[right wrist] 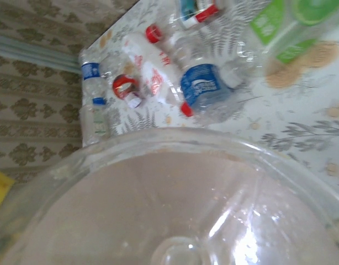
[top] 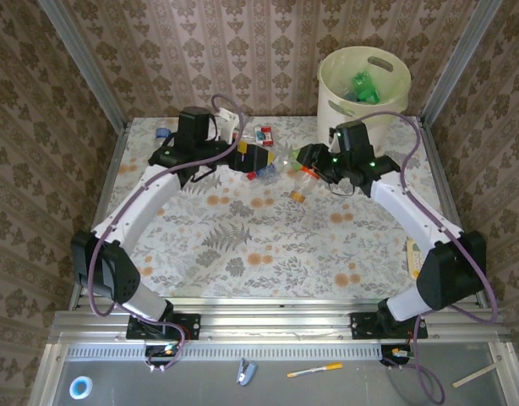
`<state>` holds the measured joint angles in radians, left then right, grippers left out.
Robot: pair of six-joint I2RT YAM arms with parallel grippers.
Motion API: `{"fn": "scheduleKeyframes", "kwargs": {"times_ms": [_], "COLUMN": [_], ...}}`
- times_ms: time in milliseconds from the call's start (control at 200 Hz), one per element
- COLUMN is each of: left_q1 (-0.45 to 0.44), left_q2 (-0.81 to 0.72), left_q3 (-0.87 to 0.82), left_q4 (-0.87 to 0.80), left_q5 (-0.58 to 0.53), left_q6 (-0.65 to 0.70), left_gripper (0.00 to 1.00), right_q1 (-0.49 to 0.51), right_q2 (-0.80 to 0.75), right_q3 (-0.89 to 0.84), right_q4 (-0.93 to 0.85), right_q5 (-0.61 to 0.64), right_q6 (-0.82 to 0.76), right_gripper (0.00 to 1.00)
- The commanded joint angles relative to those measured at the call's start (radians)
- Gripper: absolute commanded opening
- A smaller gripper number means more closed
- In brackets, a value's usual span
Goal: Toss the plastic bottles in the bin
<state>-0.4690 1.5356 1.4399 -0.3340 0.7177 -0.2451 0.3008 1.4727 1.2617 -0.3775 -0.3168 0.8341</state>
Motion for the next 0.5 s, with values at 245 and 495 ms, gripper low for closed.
{"fn": "scheduleKeyframes", "kwargs": {"times_ms": [245, 495], "left_q1": [0.034, 0.048], "left_q2": [-0.042, -0.052], "left_q3": [-0.041, -0.061], "left_q4": [0.017, 0.013], "left_q5": [-0.037, -0.057], "left_q6": [-0.010, -0.006], "left_gripper": [1.00, 1.00], "right_q1": [-0.157, -0.281], "right_q2": [-0.233, -0.357], "right_q3": [-0.259, -0.444], "right_q4": [0.013, 0.026], "right_q5": [0.141, 0.171], "right_q6": [0.143, 0.217], "right_gripper": [0.04, 0.01]}}
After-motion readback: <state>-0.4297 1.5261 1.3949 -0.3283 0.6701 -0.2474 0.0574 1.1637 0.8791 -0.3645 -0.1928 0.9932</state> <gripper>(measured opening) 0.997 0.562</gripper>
